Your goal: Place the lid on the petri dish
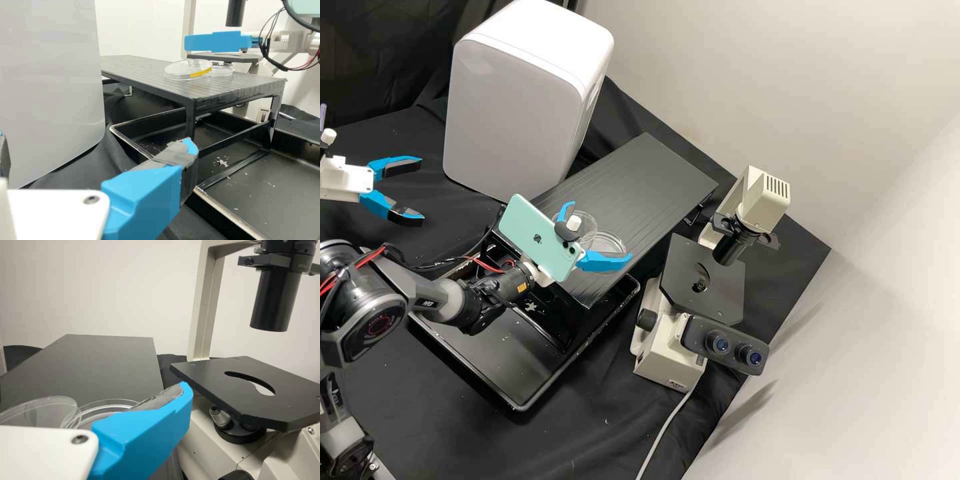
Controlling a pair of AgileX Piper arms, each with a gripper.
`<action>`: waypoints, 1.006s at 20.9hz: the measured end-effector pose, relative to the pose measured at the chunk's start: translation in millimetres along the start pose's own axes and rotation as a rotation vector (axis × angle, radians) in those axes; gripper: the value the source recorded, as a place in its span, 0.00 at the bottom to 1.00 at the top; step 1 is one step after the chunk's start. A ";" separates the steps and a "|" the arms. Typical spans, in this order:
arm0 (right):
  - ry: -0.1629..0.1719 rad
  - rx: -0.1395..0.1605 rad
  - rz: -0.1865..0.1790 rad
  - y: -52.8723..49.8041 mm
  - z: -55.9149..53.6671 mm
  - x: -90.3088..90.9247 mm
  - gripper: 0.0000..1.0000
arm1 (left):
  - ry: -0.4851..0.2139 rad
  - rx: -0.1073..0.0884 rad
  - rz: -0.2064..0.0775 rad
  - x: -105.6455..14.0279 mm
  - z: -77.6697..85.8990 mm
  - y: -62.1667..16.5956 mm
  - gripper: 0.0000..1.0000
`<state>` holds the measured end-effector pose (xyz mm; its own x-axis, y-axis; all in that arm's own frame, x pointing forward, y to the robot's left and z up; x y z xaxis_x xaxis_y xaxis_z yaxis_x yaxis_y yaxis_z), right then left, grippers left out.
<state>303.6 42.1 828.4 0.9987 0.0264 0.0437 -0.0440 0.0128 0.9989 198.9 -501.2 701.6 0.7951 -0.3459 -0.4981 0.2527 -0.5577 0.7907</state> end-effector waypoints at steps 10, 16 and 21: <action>0.181 -0.117 -0.056 -34.5 -41.8 -10.3 1.00 | 0.000 0.000 0.000 0.0 0.0 0.0 1.00; 0.111 -0.151 -0.129 -57.9 -23.9 -14.5 1.00 | 0.000 0.000 0.000 0.0 0.0 0.0 1.00; 0.087 -0.147 -0.130 -60.3 -17.8 -17.5 1.00 | 0.000 0.000 0.000 0.0 0.0 0.0 1.00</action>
<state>288.3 58.6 767.2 0.9905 0.1015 -0.0931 0.0753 0.1673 0.9830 198.9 -501.2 701.6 0.7951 -0.3459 -0.4981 0.2527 -0.5577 0.7907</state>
